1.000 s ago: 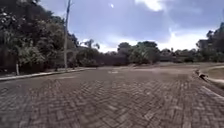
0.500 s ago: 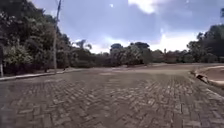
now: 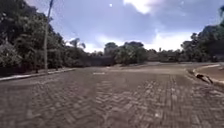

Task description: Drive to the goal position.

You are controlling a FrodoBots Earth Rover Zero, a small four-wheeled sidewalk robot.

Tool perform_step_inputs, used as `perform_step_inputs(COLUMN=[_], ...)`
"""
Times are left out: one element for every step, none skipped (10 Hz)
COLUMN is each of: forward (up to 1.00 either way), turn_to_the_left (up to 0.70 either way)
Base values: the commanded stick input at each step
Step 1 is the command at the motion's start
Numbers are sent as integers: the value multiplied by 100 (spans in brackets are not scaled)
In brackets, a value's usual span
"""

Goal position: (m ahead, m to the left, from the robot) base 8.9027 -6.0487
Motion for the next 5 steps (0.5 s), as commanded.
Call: perform_step_inputs(forward=[100, 100, 100, 100, 100], turn_to_the_left=[-24, -1, 0, 0, -1])
